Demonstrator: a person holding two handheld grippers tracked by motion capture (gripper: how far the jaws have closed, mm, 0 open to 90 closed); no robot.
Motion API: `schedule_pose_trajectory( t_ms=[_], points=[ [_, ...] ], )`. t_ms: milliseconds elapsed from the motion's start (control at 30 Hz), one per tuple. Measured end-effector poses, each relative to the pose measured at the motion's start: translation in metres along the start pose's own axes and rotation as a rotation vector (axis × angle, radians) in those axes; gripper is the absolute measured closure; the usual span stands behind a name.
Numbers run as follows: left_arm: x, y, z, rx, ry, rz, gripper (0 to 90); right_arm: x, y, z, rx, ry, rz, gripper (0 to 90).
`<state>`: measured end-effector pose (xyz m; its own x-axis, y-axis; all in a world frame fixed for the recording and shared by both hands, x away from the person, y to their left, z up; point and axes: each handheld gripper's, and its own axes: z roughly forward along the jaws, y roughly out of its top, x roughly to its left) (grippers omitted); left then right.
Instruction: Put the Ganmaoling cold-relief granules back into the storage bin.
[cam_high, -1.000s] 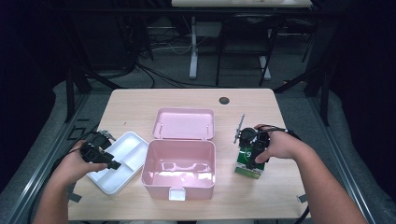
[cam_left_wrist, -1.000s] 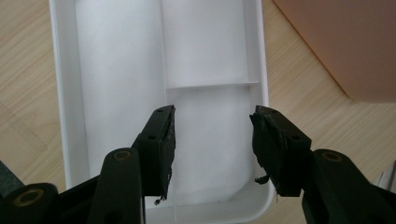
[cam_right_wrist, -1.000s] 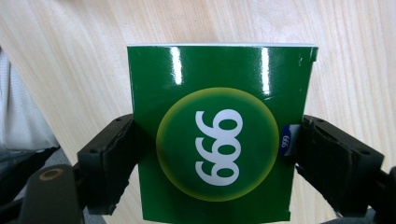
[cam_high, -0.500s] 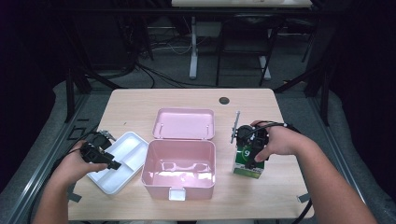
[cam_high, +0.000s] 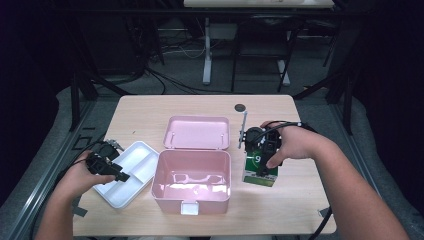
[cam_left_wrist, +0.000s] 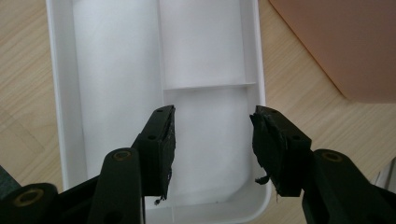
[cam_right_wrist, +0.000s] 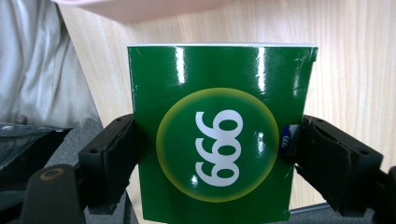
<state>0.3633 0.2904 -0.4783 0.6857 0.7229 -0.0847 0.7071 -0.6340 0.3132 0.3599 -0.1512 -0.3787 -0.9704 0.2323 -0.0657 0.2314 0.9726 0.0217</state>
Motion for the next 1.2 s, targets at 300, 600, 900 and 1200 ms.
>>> schedule_pose_trajectory(
  t_ms=[300,600,900,1200],
  points=[
    [-0.001,0.001,0.001,0.004,0.001,0.004,49.5,0.004,0.017,-0.015,0.003,0.016,-0.02,16.9],
    [-0.002,0.001,0.001,0.007,-0.003,0.004,49.5,0.007,0.032,-0.031,-0.005,0.033,-0.026,17.0],
    [-0.003,0.001,0.001,0.007,-0.003,0.011,49.5,0.015,0.05,-0.04,-0.032,0.027,-0.045,17.0],
    [-0.002,0.002,0.001,0.009,-0.001,0.011,49.5,0.023,0.076,-0.042,-0.049,0.04,-0.055,16.9]
  ],
)
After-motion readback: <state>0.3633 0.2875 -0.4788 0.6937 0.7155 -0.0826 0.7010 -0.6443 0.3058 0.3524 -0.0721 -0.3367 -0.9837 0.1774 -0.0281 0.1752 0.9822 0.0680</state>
